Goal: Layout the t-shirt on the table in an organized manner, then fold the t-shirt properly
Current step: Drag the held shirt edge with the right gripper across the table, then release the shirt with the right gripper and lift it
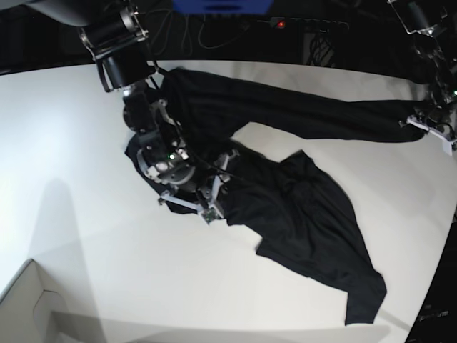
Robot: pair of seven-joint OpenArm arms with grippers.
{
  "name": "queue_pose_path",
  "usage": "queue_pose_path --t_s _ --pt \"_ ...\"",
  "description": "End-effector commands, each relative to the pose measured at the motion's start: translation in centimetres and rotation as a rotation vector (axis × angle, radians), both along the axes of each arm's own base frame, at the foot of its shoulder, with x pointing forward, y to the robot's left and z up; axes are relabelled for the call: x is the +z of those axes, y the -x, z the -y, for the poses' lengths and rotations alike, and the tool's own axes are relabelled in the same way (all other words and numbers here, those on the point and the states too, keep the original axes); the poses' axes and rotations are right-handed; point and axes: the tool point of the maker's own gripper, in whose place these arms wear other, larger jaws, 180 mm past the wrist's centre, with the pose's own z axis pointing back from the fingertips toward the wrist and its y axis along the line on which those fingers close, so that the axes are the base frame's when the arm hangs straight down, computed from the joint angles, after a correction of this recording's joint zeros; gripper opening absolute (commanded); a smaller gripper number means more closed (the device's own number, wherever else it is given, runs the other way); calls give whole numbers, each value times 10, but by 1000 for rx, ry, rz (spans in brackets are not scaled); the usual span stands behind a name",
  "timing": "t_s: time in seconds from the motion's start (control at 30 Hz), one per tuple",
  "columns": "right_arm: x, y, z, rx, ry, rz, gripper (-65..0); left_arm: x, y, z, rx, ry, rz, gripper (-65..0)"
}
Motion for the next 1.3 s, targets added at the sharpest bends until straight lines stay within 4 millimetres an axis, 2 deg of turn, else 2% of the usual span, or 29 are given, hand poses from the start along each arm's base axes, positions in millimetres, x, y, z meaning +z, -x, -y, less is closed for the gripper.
queue_pose_path --t_s 0.0,0.07,0.2,0.37,0.57,0.73,0.8,0.9,0.97,1.1,1.27 --pt "21 -15 -6 8 -27 64 -433 16 -10 -10 -3 -33 46 -648" --pt "24 -16 -6 7 -29 71 -505 16 -10 -10 -3 -33 46 -648" --pt "43 -21 -6 9 -37 119 -650 16 -10 -10 -3 -33 46 -648" --pt "79 -29 -8 11 -61 213 -650 16 -10 -10 -3 -33 46 -648" --pt "121 -66 22 -81 -84 305 -650 16 -10 -10 -3 -32 44 -648" --pt "154 -110 61 -191 -100 354 -650 16 -9 -9 -3 -31 40 -648" --pt "164 -124 82 -239 -98 366 -650 16 -9 -9 -3 -31 40 -648" --pt "171 -137 98 -279 -109 367 -650 16 -9 -9 -3 -30 38 -648" --pt "170 -142 108 -313 -121 357 -650 15 -9 -9 -3 -27 39 -648" --pt "159 -144 142 -433 -164 331 -650 16 -10 -9 -2 -27 44 -648" --pt "142 -138 214 -694 -231 335 -650 17 -11 -9 -2 -28 49 -648"
